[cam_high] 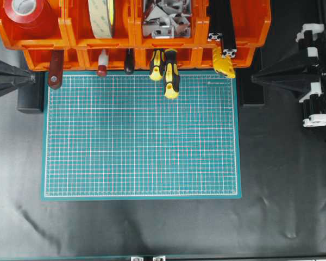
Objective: Pick frame from container rack with right arm.
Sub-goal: 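Move the right gripper from rest toward the orange rack's right side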
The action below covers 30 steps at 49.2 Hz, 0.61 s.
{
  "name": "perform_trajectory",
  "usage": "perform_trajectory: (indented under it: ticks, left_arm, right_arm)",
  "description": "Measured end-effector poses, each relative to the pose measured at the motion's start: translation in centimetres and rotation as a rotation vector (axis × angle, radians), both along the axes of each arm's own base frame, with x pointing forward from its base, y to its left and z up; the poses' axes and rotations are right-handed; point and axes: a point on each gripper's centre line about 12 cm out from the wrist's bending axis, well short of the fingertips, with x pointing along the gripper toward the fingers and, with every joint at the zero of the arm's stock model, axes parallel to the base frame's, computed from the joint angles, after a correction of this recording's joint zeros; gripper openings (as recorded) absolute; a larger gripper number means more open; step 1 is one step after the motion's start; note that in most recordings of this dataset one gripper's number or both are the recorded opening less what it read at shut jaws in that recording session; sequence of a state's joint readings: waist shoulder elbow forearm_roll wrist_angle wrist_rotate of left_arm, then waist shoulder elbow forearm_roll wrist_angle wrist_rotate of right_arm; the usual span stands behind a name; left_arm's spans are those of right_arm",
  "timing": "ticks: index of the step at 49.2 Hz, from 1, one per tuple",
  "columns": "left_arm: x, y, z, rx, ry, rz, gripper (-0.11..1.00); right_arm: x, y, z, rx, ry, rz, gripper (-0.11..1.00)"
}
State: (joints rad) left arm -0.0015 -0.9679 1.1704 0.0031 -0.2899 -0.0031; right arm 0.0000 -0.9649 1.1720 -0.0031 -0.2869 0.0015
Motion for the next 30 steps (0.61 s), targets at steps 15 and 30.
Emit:
perform_trajectory:
  ticks: [15,30]
  left_arm:
    - [-1.0,-0.1,1.3,-0.015,0.015,-0.007,0.0]
    - [-2.0,-0.1,2.1,-0.013,0.054,-0.004,0.0]
  right_arm:
    - [0.3,1.1,2.0,0.065,0.114,0.044,0.0]
    - [2.0,3.3,8.7,0.032,0.342,0.128,0.0]
